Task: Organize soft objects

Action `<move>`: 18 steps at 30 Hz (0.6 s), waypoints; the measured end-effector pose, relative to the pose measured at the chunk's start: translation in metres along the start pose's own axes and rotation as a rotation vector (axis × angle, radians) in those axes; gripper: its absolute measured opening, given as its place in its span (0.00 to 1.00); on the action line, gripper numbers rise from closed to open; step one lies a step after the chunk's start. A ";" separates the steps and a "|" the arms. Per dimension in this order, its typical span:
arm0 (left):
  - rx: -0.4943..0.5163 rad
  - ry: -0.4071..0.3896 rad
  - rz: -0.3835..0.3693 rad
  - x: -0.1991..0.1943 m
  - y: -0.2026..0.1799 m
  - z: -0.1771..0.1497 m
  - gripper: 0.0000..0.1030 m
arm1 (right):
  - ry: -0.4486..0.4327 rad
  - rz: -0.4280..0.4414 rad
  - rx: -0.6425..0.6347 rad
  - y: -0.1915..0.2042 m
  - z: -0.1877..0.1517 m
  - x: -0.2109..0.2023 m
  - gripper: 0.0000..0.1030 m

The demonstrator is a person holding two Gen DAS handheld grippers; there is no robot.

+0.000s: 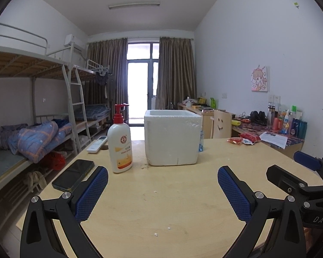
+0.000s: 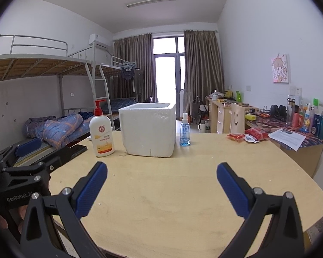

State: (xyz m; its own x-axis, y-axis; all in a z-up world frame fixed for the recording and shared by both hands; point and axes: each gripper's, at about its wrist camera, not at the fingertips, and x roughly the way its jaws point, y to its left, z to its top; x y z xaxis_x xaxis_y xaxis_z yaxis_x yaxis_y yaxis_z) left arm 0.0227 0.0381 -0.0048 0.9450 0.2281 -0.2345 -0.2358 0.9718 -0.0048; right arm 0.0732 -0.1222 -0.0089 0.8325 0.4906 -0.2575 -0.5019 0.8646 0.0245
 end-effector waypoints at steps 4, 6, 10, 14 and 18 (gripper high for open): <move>-0.002 0.003 0.001 0.001 0.000 0.000 0.99 | 0.001 -0.002 -0.002 0.000 0.000 0.000 1.00; -0.002 0.004 0.000 0.000 -0.001 0.001 0.99 | 0.002 -0.005 0.001 -0.001 0.001 0.001 1.00; -0.001 0.005 -0.003 0.000 -0.002 0.001 0.99 | -0.001 -0.006 0.003 -0.003 0.001 0.000 1.00; -0.002 0.006 0.001 0.000 -0.002 0.002 0.99 | -0.001 -0.009 -0.002 -0.002 0.001 -0.001 1.00; -0.004 0.007 0.003 0.000 -0.002 0.002 0.99 | -0.002 -0.009 -0.001 -0.003 0.000 -0.001 1.00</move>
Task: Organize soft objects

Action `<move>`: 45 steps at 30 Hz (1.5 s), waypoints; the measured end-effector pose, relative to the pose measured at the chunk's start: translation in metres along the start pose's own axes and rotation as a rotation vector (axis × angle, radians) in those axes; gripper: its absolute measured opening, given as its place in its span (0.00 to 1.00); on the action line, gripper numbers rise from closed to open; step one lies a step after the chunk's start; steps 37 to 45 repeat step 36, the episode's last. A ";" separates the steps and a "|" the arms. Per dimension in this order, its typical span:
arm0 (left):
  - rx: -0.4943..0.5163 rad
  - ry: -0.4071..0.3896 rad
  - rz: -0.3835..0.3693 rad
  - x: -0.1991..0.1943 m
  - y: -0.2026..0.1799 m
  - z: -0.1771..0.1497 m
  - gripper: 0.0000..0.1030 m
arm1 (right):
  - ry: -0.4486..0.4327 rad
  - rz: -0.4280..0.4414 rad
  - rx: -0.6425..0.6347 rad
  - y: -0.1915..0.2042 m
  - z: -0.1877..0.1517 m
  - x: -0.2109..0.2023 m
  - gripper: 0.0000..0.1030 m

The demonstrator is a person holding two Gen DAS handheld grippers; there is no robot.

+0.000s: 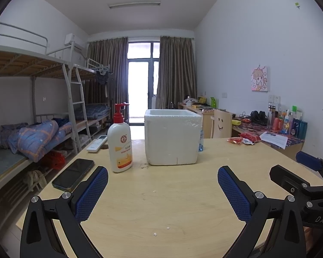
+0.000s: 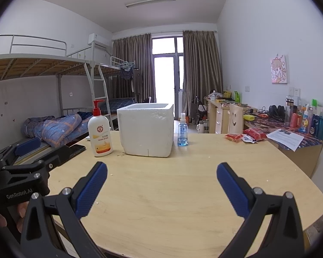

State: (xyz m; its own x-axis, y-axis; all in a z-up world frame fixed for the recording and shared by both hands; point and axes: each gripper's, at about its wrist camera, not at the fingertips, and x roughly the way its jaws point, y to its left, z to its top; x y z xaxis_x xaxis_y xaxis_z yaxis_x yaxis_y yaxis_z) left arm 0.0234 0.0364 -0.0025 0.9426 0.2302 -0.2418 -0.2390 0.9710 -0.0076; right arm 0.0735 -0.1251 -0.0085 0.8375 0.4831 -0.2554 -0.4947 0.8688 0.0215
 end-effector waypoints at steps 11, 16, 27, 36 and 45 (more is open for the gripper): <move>0.004 0.007 -0.007 0.002 0.000 0.001 0.99 | 0.003 0.001 -0.002 0.000 0.000 0.000 1.00; 0.005 0.009 -0.004 0.001 0.000 0.001 0.99 | 0.004 0.001 -0.003 0.001 0.000 -0.001 1.00; 0.008 0.007 -0.001 0.002 -0.001 0.002 0.99 | 0.009 0.003 -0.003 0.002 0.000 0.002 1.00; 0.009 0.005 -0.009 0.001 -0.002 0.002 0.99 | 0.010 0.002 0.004 0.001 -0.002 0.002 1.00; 0.009 0.005 -0.009 0.001 -0.002 0.002 0.99 | 0.010 0.002 0.004 0.001 -0.002 0.002 1.00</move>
